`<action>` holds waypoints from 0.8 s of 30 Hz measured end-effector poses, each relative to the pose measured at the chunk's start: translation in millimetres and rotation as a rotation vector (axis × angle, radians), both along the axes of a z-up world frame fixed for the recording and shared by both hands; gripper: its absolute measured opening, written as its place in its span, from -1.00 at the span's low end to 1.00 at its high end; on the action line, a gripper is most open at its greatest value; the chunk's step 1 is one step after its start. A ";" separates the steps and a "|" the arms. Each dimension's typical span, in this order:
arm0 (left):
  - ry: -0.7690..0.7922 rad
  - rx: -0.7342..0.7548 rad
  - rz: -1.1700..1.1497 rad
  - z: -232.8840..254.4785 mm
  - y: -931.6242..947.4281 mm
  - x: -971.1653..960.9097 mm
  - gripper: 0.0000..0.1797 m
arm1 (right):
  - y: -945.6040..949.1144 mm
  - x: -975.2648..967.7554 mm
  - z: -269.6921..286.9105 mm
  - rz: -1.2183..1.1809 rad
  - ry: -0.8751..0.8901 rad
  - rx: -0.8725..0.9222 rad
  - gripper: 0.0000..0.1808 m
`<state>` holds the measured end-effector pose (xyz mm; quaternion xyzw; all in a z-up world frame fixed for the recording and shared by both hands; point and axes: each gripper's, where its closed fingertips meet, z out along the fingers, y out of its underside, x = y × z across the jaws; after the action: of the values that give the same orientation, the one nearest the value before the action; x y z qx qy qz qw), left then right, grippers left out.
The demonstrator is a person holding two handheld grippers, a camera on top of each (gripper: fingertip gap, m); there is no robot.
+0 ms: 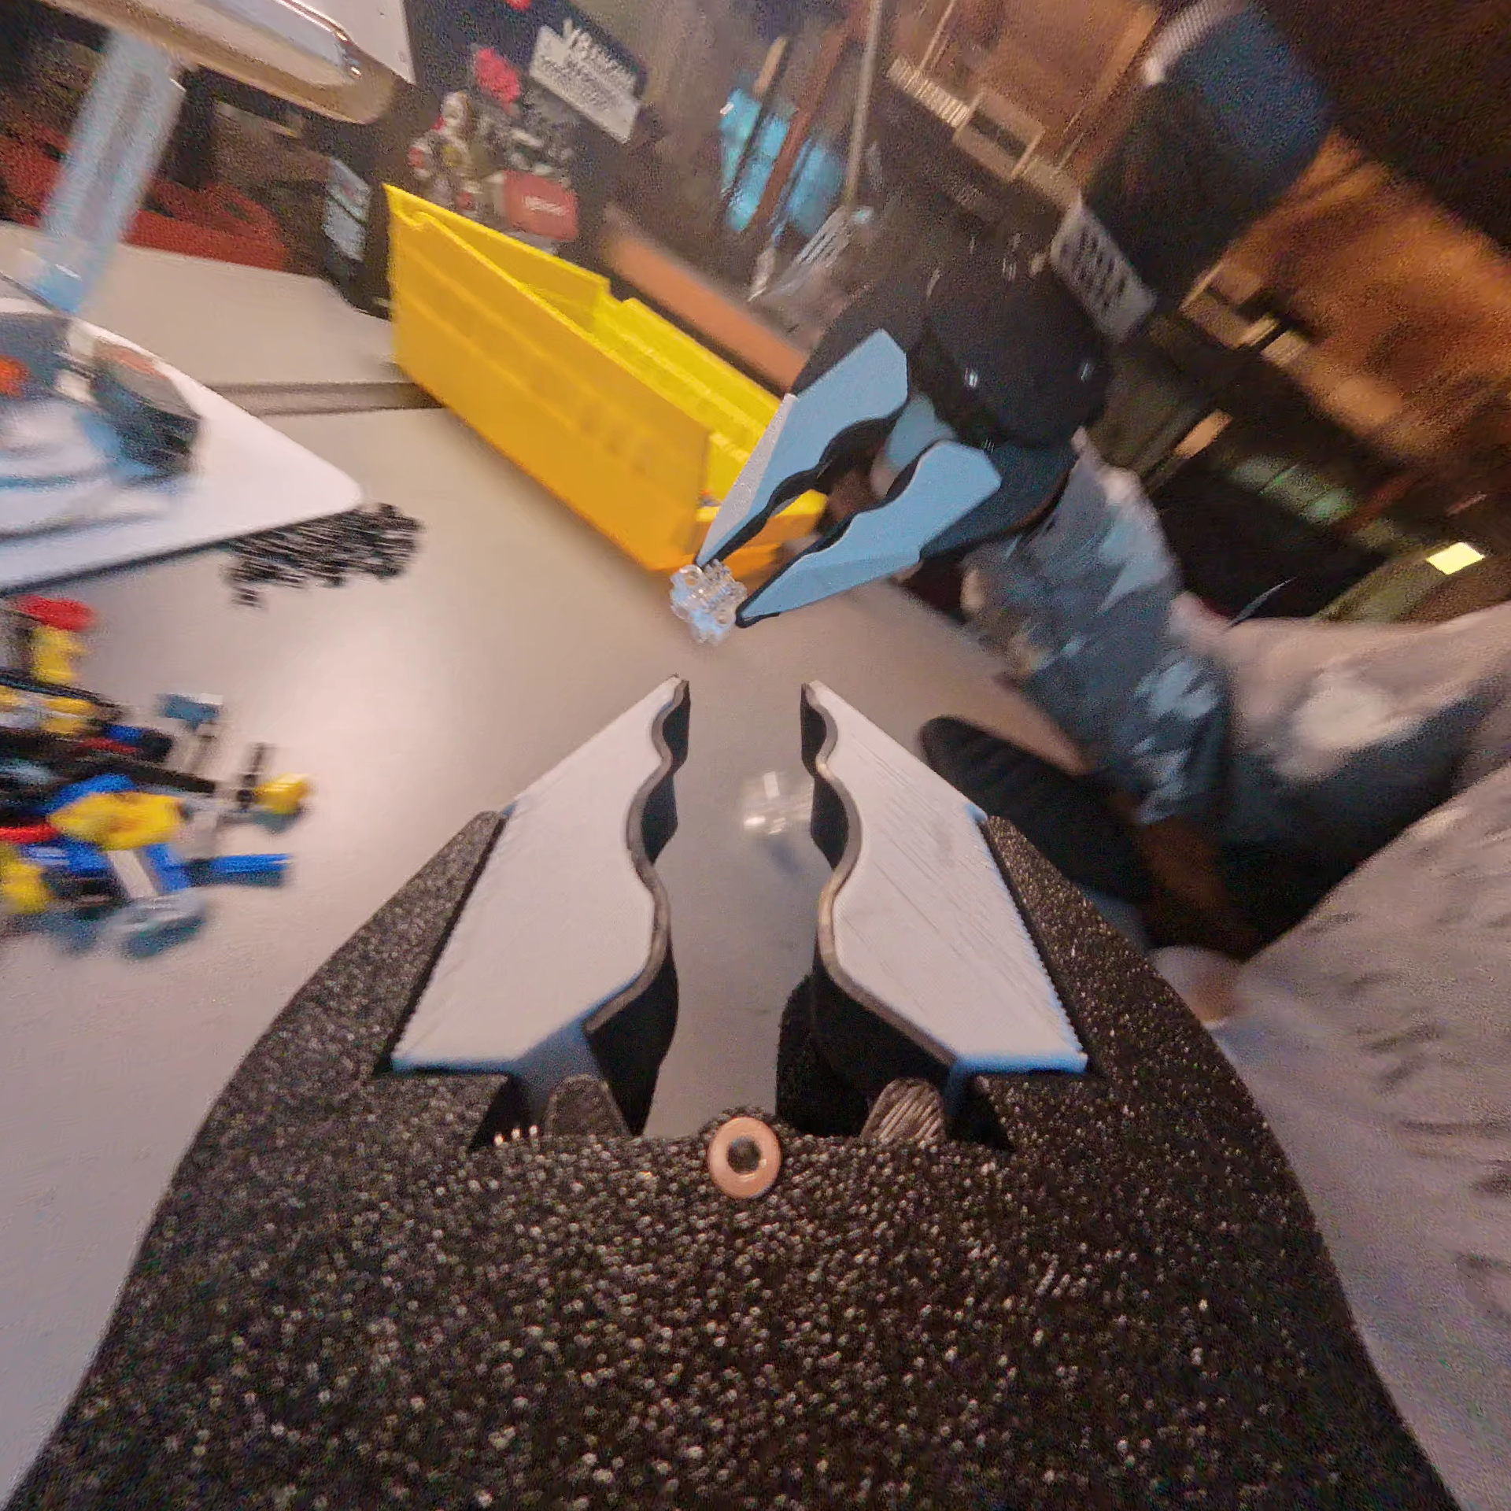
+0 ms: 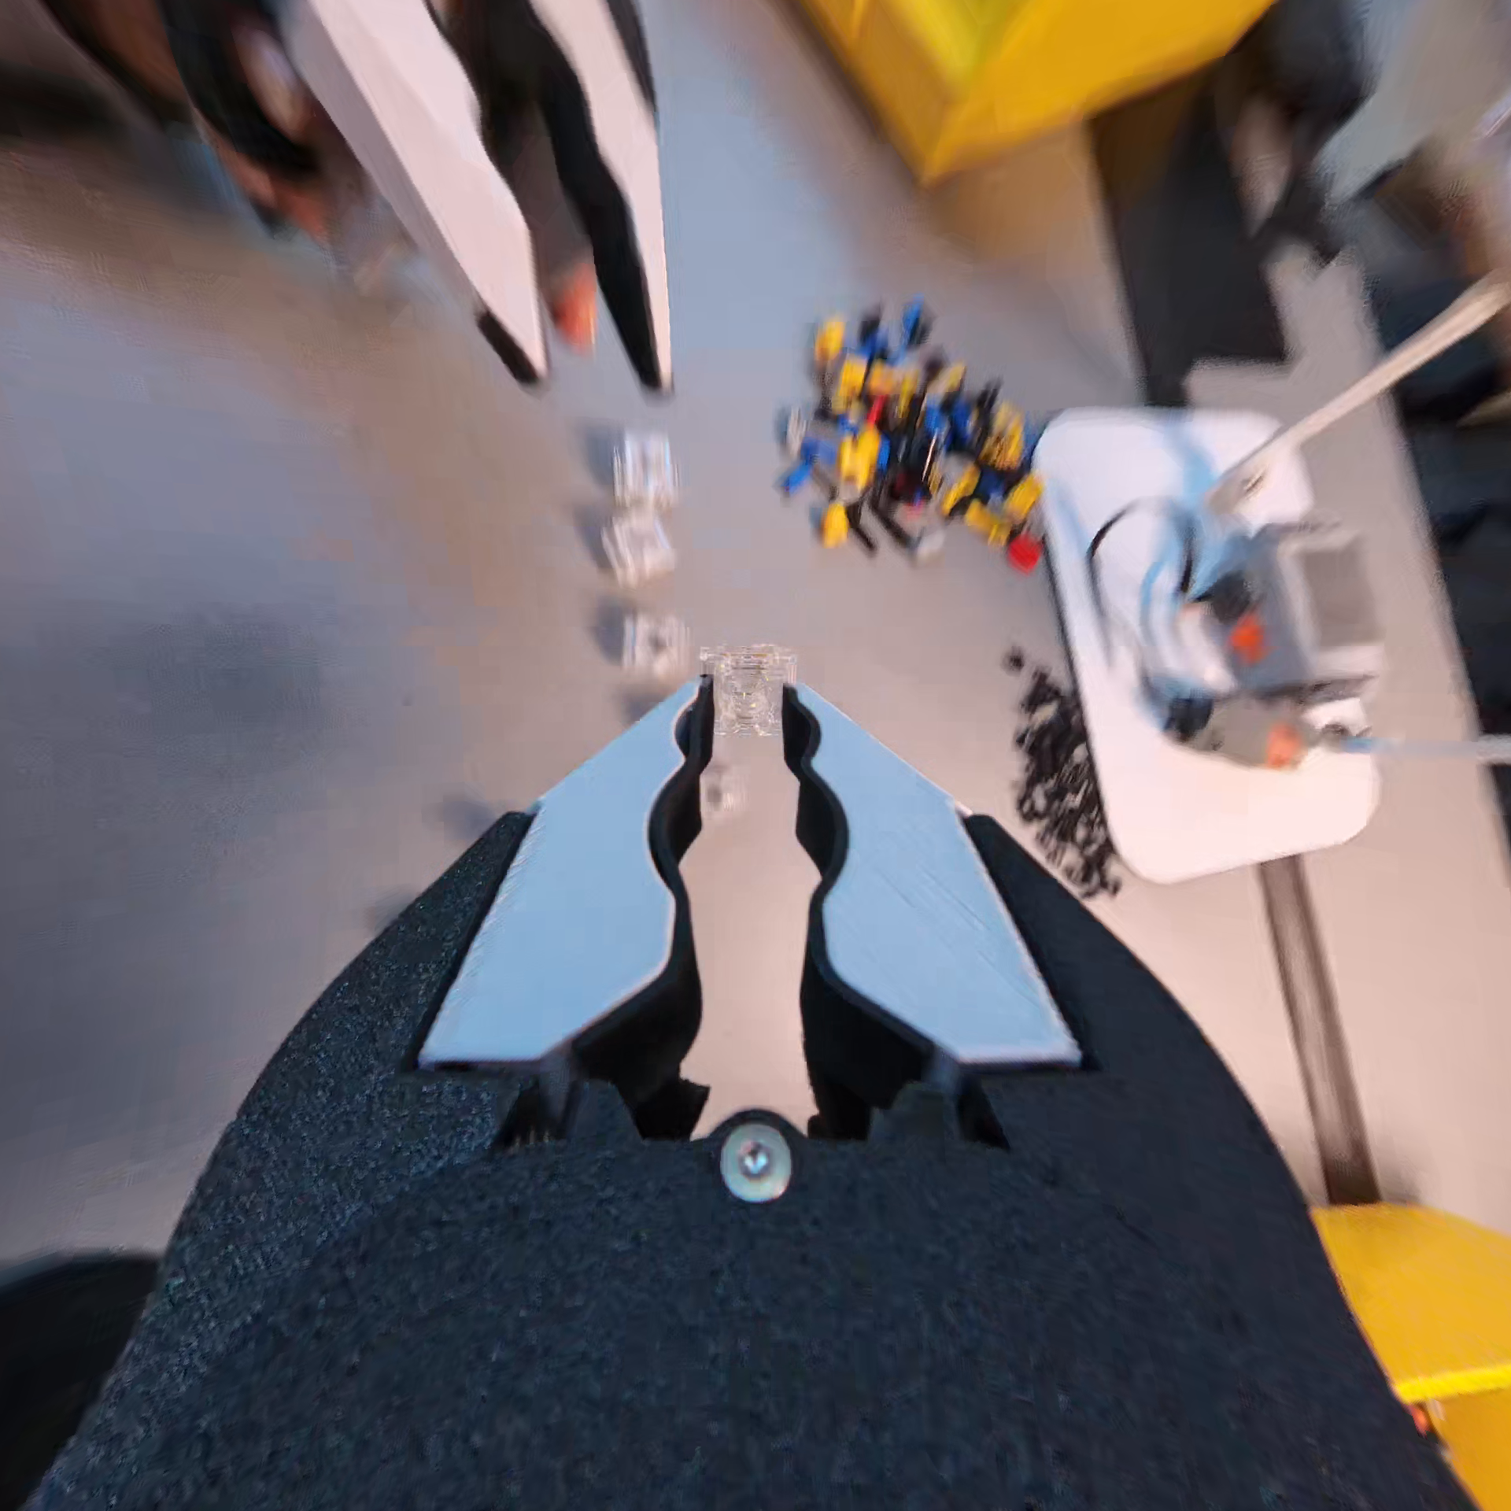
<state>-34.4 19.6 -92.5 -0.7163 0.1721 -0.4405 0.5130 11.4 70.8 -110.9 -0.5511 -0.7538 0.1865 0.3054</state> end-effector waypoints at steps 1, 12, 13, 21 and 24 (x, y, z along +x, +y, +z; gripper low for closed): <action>0.142 0.051 0.054 -7.5 4.6 -7.7 -0.71 | 15.1 4.1 -16.9 -0.017 -0.108 -0.003 -0.83; 0.517 0.066 0.106 -49.5 5.2 -14.4 -0.55 | 42.8 0.7 -77.0 0.050 -0.411 -0.085 -0.78; 0.518 0.062 0.100 -50.4 4.5 -13.9 -0.55 | 41.4 1.4 -70.2 0.038 -0.379 -0.090 -0.72; 0.524 0.064 0.066 -50.8 1.4 -5.3 -0.55 | -33.6 62.1 -59.9 0.117 -0.248 -0.151 -0.67; 0.535 0.055 0.047 -55.4 -1.1 0.6 -0.55 | -49.2 57.5 -65.1 0.074 -0.187 -0.212 -0.65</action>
<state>-33.9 18.5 -147.9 -0.7967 0.2970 -0.2188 0.4787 68.9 21.6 -176.0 -0.5672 -0.7747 0.2241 0.1670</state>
